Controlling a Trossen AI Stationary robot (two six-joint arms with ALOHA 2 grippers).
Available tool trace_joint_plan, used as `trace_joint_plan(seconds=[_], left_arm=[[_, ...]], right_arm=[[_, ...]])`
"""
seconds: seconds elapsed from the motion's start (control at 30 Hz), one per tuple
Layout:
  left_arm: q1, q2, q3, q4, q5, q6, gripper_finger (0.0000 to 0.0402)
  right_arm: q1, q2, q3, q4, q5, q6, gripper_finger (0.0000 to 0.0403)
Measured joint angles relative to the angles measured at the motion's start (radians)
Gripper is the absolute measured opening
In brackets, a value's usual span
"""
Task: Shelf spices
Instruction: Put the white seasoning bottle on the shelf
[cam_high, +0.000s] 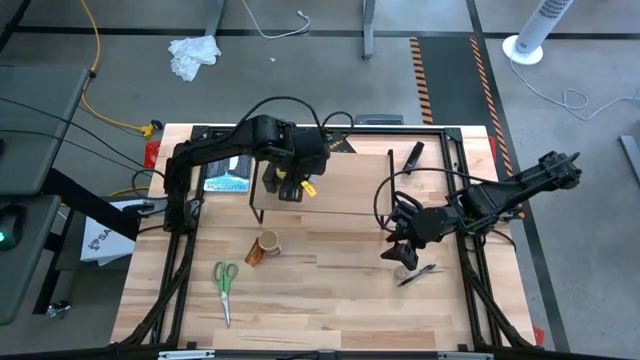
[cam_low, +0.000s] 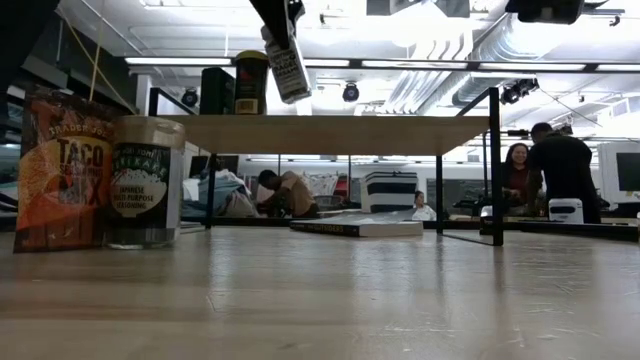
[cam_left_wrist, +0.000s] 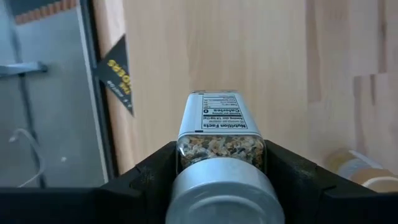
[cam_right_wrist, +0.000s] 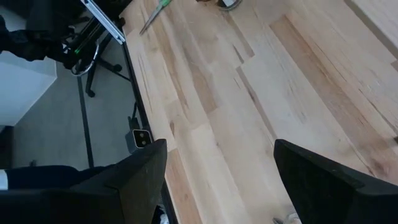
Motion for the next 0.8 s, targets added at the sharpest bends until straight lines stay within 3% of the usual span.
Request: trace_joint_plan(seconds=[0.2, 0.8], left_arm=[[0.028, 0.020, 0.000, 0.000, 0.066, 0.019, 0.0208], [0.027, 0.058, 0.000, 0.001, 0.013, 0.056, 0.0248]], right_arm=[[0.000, 0.000, 0.000, 0.000, 0.001, 0.003, 0.0293], [0.000, 0.000, 0.000, 0.000, 0.001, 0.024, 0.0293]])
